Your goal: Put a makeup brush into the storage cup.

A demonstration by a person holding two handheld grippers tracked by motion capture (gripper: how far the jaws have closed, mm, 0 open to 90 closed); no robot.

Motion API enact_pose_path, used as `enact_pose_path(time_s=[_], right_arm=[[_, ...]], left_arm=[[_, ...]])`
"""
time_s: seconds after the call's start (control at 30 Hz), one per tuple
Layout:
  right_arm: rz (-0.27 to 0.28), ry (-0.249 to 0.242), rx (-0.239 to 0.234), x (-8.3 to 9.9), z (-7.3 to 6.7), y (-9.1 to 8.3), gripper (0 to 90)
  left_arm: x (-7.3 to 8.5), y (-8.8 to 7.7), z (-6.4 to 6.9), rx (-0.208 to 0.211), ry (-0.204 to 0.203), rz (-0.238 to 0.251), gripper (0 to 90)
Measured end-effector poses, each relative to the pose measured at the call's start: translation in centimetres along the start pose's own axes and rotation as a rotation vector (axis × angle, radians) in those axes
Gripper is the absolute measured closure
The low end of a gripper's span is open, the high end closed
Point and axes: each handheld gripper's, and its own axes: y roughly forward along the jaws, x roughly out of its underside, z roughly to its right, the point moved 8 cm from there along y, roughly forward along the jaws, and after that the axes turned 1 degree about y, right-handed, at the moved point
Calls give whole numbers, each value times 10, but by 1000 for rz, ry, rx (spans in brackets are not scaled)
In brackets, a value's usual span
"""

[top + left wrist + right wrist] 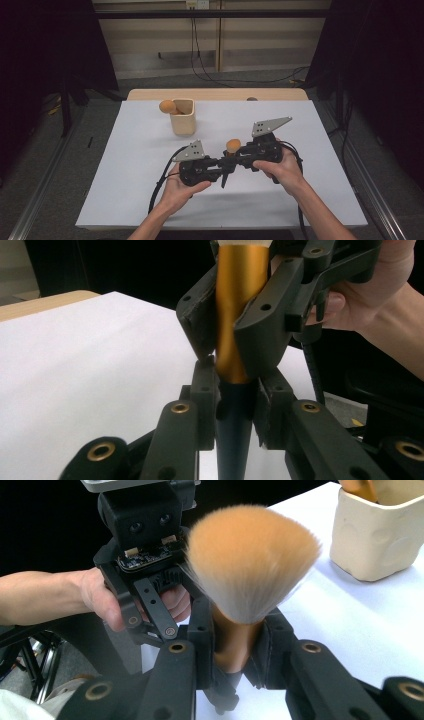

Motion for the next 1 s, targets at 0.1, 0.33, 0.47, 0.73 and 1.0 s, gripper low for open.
enact_pose_path(time_s=[0.1,0.33,0.47,0.73,1.0], right_arm=[[4,3,-3,0,0,0,723],[10,8,-4,0,-1,1,649],[35,24,-8,-1,0,0,574],[97,38,16,0,5,-9,368],[134,53,63,6,13,-19,90]], left_arm=[[0,0,0,-2,5,1,742],[-1,-1,-1,-1,0,5,742],[-1,-2,-2,-11,-3,9,742],[-1,-5,-5,-28,-10,10,742],[-1,-9,-9,-46,-11,11,742]])
